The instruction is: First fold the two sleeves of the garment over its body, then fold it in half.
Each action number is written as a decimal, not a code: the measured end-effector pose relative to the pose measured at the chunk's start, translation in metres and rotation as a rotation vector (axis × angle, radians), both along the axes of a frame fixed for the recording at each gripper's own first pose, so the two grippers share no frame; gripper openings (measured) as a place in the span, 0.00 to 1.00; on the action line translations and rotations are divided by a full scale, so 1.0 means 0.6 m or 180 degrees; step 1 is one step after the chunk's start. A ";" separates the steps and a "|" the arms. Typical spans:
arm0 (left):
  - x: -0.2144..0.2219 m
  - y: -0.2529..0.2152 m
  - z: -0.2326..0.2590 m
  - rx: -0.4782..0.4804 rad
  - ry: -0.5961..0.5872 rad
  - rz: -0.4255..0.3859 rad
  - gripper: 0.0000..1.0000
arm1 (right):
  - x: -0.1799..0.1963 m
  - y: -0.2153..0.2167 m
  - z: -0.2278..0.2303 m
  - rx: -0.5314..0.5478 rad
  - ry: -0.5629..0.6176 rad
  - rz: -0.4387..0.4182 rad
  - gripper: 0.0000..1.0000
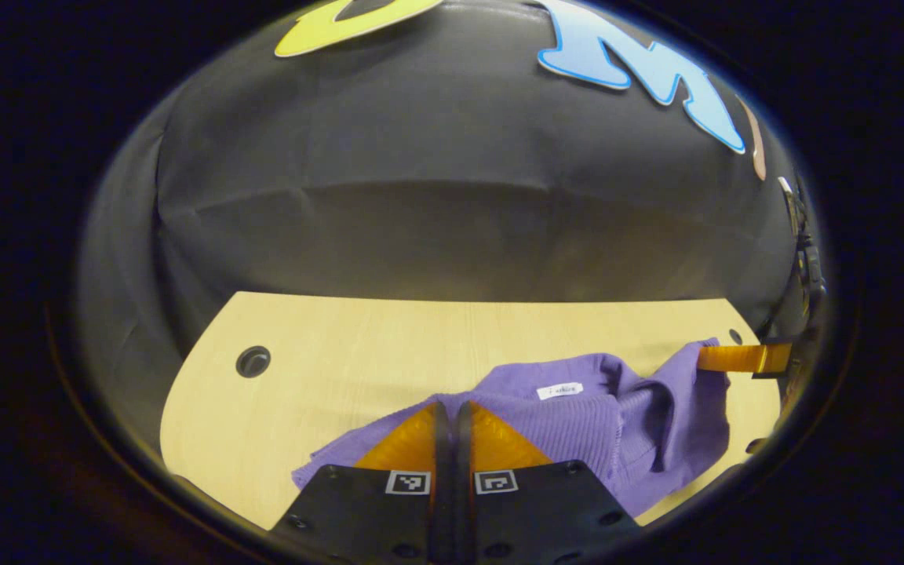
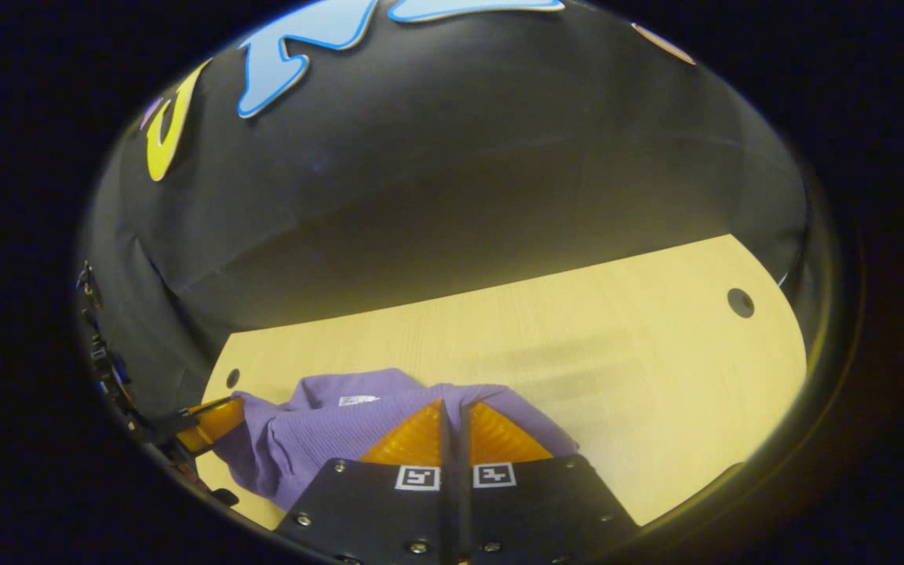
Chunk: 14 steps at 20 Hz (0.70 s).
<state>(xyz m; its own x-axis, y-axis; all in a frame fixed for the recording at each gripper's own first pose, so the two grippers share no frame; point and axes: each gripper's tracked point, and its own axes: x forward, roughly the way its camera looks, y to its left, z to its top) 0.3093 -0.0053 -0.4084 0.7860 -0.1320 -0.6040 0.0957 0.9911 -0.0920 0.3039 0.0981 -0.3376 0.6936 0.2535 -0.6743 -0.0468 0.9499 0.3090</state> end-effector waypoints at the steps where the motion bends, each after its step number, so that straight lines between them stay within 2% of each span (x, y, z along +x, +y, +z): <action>1: 0.005 -0.002 -0.016 -0.0007 0.0033 0.0012 0.06 | 0.003 -0.001 -0.015 -0.0014 0.0026 -0.0003 0.01; 9: 0.009 0.003 -0.082 -0.0088 0.0181 0.0186 0.06 | 0.017 0.004 -0.071 -0.0020 0.0097 0.0009 0.02; 10: 0.007 0.005 -0.084 -0.0069 0.0187 0.0196 0.11 | 0.017 0.004 -0.075 -0.0027 0.0104 -0.0003 0.00; 11: 0.006 0.006 -0.081 -0.0064 0.0191 0.0186 0.17 | 0.019 0.002 -0.073 -0.0031 0.0092 -0.0012 0.09; 13: 0.005 0.010 -0.075 -0.0017 0.0183 0.0209 0.26 | 0.015 -0.001 -0.066 -0.0048 0.0061 -0.0028 0.19; 14: 0.001 0.011 -0.070 -0.0024 0.0183 0.0216 0.38 | 0.015 -0.006 -0.060 -0.0073 0.0032 -0.0046 0.28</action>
<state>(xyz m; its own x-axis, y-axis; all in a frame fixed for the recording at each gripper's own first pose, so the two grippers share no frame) 0.3098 0.0016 -0.4501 0.7573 -0.0843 -0.6477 0.0228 0.9944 -0.1028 0.3128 0.0945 -0.3735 0.6903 0.2279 -0.6868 -0.0299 0.9573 0.2876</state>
